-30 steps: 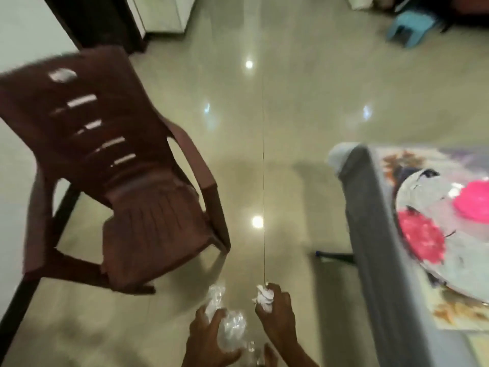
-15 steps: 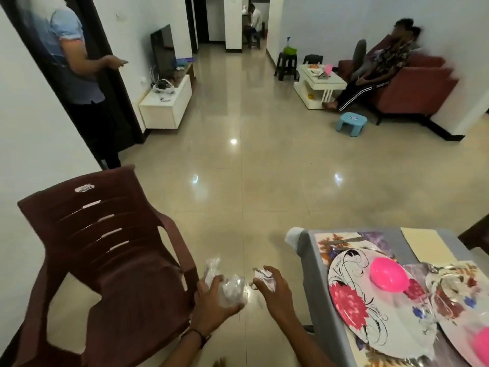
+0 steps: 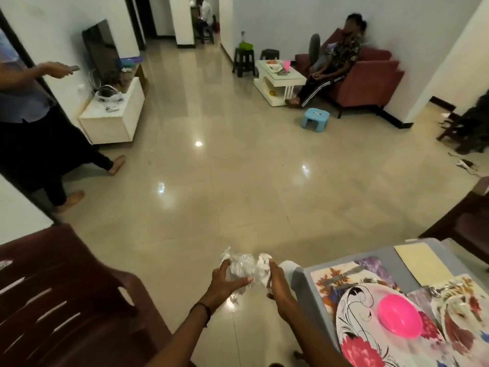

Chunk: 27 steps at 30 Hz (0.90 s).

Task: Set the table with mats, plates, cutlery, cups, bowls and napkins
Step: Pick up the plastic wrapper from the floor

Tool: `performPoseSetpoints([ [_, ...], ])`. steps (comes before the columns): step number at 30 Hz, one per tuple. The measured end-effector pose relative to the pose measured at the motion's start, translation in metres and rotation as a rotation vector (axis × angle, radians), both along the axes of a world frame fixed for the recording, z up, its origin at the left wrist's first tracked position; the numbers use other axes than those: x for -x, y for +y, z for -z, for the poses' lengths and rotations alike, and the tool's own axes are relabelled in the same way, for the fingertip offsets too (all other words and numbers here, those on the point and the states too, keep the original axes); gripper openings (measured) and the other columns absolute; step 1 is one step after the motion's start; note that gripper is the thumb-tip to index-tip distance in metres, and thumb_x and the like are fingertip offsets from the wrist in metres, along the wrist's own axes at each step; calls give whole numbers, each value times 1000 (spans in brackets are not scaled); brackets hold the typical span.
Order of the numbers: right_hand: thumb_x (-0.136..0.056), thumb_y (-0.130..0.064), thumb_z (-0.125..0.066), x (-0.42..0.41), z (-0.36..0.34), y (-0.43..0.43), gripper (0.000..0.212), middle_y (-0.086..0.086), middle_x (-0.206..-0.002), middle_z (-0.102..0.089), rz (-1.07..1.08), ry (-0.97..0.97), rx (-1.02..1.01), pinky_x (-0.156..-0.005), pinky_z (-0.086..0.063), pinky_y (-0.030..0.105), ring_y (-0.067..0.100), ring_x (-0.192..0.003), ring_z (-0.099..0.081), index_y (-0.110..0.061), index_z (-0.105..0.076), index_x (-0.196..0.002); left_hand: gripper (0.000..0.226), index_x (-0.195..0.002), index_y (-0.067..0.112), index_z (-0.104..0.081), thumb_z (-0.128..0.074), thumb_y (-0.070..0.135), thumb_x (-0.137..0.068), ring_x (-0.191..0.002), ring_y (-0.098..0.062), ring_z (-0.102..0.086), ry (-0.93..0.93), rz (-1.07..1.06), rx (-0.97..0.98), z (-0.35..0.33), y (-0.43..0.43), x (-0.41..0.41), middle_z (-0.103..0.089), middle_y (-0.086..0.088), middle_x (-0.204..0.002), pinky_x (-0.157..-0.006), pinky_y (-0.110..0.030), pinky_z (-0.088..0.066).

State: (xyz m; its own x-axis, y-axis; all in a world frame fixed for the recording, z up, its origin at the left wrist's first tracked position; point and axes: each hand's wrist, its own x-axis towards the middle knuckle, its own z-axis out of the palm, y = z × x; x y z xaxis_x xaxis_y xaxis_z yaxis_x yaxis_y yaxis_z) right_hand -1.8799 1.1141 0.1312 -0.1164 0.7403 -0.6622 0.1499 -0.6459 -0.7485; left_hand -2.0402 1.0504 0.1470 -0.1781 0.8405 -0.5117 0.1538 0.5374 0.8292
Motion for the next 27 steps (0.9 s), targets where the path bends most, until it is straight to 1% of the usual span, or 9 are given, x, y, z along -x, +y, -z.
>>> performPoseSetpoints([
  [4,-101,-53,-40,4,-2,61,40,-3,-122,-66,98,83,-15,-79,-53,33,16,-105,-63,-29,-60,-127,145,-152,33,-19,-73,86,-28,-140,-22,-28,-53,104,-10,-13,73,4,-21,0,-148,-101,-29,-34],
  [8,-101,-42,-45,6,5,132,31,-1,-106,-69,205,72,-72,-83,-54,37,17,-93,-64,-24,-66,-117,140,-154,33,-13,-79,79,-39,-144,-21,-23,-99,199,16,1,142,10,-13,1,-158,-111,-37,-32],
  [13,-98,-46,-54,0,24,220,43,14,-81,-68,309,72,-84,-57,-53,31,24,-68,-64,-5,-67,-103,136,-153,28,-15,-81,74,-43,-137,-15,-30,-23,418,36,2,239,16,-21,6,-154,-107,-28,-35],
  [16,-96,-45,-59,-7,25,259,42,7,-77,-59,439,102,-69,-42,-43,22,16,-55,-53,-3,-62,-100,116,-153,31,-16,-83,60,-62,-135,-11,-29,81,611,63,-5,300,17,-18,6,-155,-108,-26,-32],
  [17,-95,-44,-61,-7,23,271,38,5,-80,-58,470,126,-71,-43,-43,23,15,-59,-53,-7,-61,-100,110,-151,34,-18,-82,57,-65,-132,-9,-30,106,649,39,-8,318,16,-19,7,-152,-106,-24,-32],
  [19,-93,-45,-64,-7,22,298,33,3,-87,-63,473,161,-60,-57,-50,29,17,-72,-60,-12,-62,-101,98,-143,43,-22,-83,54,-67,-128,-8,-33,147,672,2,-15,353,12,-23,8,-145,-101,-22,-34],
  [21,-84,-50,-69,-7,26,320,42,6,-95,-68,493,208,-70,-71,-54,35,22,-86,-66,-13,-64,-103,91,-135,52,-27,-84,53,-64,-129,-12,-37,130,678,-29,-14,380,5,-28,7,-139,-100,-23,-37],
  [24,-71,-54,-67,-10,29,344,51,5,-101,-70,505,191,-60,-72,-54,35,26,-95,-67,-17,-65,-106,107,-139,62,-14,-86,54,-61,-126,-14,-38,110,732,-62,-9,419,-2,-30,5,-133,-100,-26,-38],
  [27,-89,-42,-62,-12,23,375,28,6,-104,-68,563,139,-40,-73,-50,32,23,-92,-63,-20,-65,-106,116,-139,67,-2,-86,56,-60,-123,-16,-39,158,877,-72,-2,466,-4,-31,2,-130,-97,-28,-38],
])
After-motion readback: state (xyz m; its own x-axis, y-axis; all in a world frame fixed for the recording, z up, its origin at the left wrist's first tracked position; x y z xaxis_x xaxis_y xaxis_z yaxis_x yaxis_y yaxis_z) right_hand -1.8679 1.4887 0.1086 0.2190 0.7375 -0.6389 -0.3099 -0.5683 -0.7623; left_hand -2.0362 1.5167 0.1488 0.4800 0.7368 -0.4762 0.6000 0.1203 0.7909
